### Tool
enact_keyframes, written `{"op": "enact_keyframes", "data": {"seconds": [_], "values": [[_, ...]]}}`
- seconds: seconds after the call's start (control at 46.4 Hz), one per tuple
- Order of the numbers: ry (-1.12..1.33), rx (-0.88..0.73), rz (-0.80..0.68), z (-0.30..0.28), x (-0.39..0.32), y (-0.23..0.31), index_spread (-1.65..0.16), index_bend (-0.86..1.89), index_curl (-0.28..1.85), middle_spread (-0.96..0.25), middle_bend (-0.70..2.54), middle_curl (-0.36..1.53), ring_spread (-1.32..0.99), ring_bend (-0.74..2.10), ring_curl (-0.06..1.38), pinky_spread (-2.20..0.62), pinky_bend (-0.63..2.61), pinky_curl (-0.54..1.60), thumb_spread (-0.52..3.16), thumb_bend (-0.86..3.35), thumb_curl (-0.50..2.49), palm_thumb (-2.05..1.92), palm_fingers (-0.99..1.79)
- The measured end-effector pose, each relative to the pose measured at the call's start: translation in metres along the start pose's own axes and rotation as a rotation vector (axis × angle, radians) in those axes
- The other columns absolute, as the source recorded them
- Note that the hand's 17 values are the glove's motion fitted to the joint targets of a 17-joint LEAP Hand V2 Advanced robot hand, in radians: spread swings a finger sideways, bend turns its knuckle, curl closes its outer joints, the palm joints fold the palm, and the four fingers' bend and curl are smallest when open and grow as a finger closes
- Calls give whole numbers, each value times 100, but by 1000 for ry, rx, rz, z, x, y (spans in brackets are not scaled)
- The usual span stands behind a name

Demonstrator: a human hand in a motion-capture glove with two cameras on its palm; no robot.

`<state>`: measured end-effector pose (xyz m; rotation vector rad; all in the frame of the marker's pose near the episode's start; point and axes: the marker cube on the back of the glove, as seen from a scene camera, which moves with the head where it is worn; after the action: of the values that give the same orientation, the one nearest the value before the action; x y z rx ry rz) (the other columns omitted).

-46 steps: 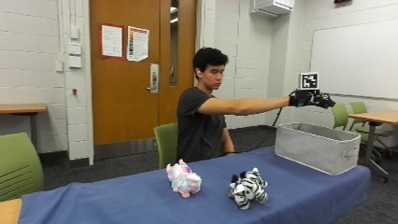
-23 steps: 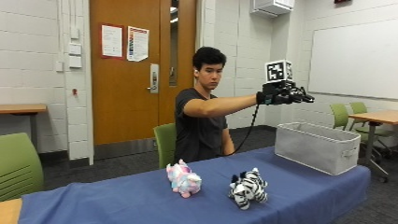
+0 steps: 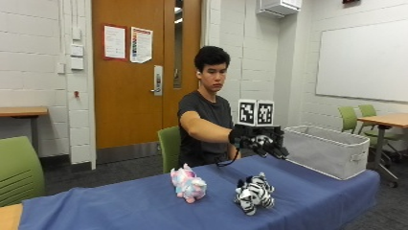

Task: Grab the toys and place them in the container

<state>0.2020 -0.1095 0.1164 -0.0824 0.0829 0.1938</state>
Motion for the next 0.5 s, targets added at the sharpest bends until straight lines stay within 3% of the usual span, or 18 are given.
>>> {"op": "enact_keyframes", "data": {"seconds": [0.302, 0.496], "values": [[-7, -131, 100, 101, 31, -15, -24, 10, 44, -11, 32, 39, -27, 35, 24, -7, 73, 33, 91, -12, 10, -18, -6], [-124, -228, 102, 128, 27, -9, -23, 11, 39, -10, 29, 39, -26, 31, 24, -6, 73, 34, 93, -12, 9, -18, -9]]}}
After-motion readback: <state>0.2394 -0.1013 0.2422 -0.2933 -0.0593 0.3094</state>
